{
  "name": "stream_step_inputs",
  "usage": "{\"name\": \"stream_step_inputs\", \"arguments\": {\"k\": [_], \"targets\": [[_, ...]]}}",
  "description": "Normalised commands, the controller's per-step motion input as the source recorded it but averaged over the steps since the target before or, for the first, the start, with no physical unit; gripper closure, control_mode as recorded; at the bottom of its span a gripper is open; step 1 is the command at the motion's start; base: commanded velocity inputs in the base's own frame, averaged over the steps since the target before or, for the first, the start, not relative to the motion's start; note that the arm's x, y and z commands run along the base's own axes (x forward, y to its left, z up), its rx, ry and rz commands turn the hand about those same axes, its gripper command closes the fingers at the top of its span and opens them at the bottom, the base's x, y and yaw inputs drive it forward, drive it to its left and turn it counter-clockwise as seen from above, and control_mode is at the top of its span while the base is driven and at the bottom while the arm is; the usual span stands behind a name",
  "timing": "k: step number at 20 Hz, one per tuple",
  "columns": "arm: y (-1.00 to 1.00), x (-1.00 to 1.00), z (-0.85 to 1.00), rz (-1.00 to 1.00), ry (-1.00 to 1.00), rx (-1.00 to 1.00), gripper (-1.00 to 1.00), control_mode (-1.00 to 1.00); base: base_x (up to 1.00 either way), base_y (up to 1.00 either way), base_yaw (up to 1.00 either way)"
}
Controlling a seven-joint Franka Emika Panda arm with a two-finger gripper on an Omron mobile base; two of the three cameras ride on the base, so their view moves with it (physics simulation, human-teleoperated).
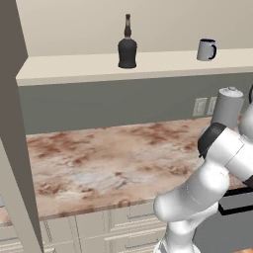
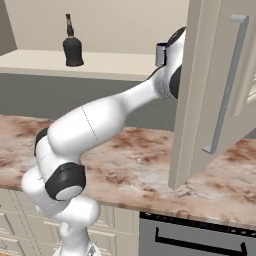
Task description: Open the cabinet directly in front. Then move the liquor and the mug to the dining counter with the jar on it.
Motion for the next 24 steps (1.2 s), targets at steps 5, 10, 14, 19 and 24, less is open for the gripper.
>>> {"name": "stream_step_inputs", "arguments": {"k": [5, 10, 14, 19, 24], "targets": [[0.8, -0.53, -0.08, 0.12, -0.02, -0.04, -1.0, -1.0, 0.0, 0.0, 0.0], [1.0, -0.64, -0.23, 0.37, 0.0, -0.09, -1.0, -1.0, 0.0, 0.0, 0.0], [1.0, -0.62, -0.23, 0.56, 0.01, -0.12, -1.0, -1.0, 0.0, 0.0, 0.0], [1.0, -0.48, -0.01, 0.65, 0.01, -0.21, -1.0, -1.0, 0.0, 0.0, 0.0], [0.74, -0.07, 0.14, 0.48, 0.0, -0.14, -1.0, -1.0, 0.0, 0.0, 0.0]]}}
